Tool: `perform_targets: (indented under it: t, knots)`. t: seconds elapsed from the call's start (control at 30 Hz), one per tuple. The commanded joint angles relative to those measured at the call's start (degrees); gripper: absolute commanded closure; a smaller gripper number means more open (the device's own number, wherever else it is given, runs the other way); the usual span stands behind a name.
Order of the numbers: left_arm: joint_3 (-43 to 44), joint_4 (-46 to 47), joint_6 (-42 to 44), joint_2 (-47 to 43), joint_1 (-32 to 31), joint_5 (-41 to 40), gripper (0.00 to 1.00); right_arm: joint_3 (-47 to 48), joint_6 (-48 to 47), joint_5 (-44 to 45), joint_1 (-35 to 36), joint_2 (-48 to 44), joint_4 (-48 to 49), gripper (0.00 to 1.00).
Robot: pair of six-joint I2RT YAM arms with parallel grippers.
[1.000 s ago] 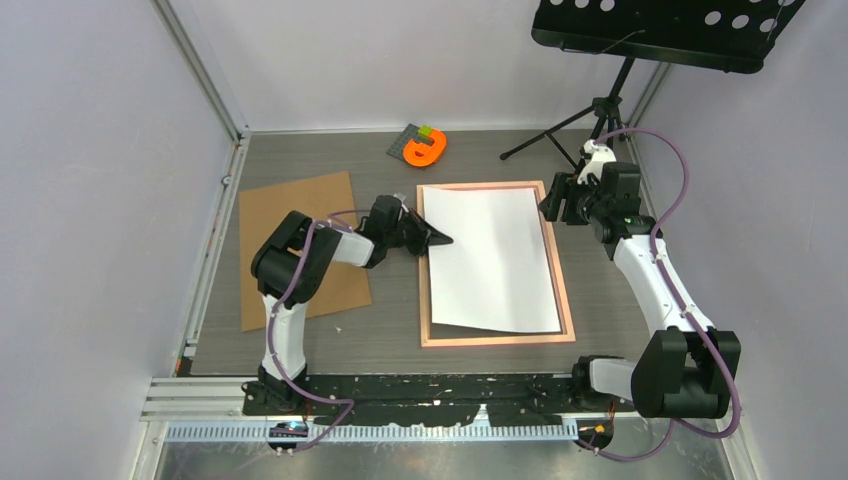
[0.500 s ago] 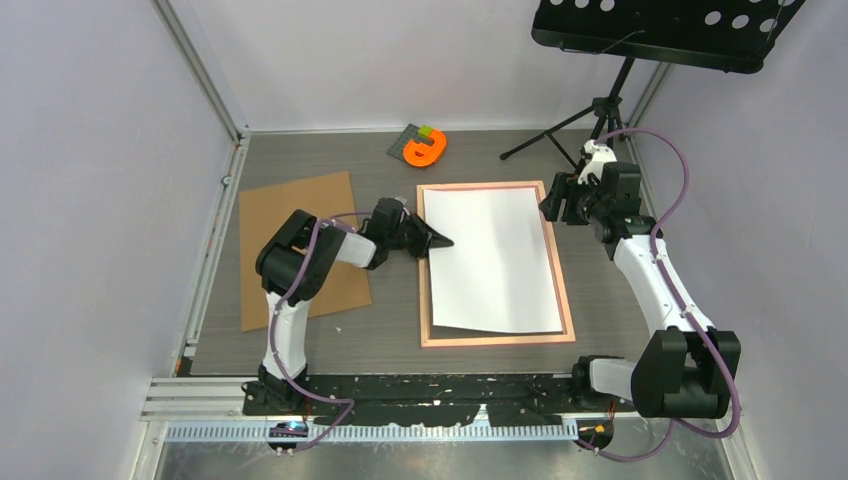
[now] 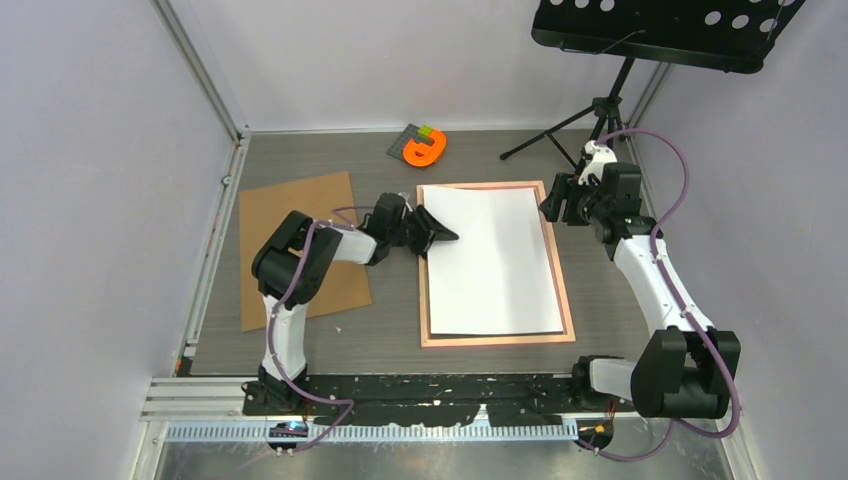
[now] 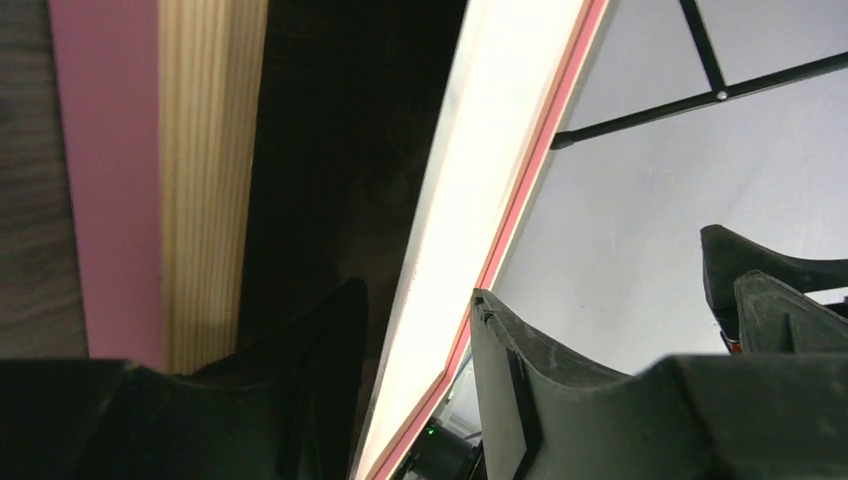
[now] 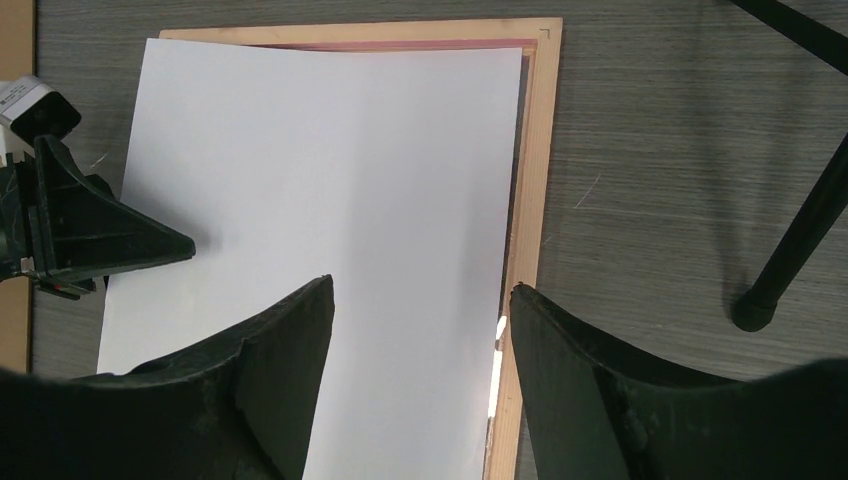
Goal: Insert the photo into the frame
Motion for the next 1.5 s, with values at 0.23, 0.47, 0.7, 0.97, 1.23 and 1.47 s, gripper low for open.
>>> perform_targets:
  t: [0.23,0.47,0.7,0.97,1.23,1.47]
  knots:
    - [7.4,-30.7,14.0,-8.7,-0.4,-3.4,0.39,-0.6,0.1,-0.3,-0.3,-2.6,3.1,0.29]
    - [14.0,-41.0,20.2,-9.0,-0.7,-5.4,0.23,-1.1,0.2,-0.4,-0.3,-3.8,3.3,0.29]
    - [17.6,-46.1,23.1,-8.4,-1.6,-6.2,0.22,-1.5,0.4,-0.7,-0.5,-4.3,3.6,0.28]
    - [25.4,-53.4,27.9,-6.0,-3.3,-8.7,0.2,-2.0,0.5,-0.9,-0.7,-4.7,4.0,0.28]
    - [27.2,-55.4,29.3,-4.5,-3.7,-9.7,0.11,-2.2,0.6,-1.0,-0.9,-5.0,4.2,0.28]
    - [23.5,-54.3,29.5,-6.6,-3.7,-10.5,0.11,-2.3,0.8,-1.3,-1.1,-4.7,4.5,0.28]
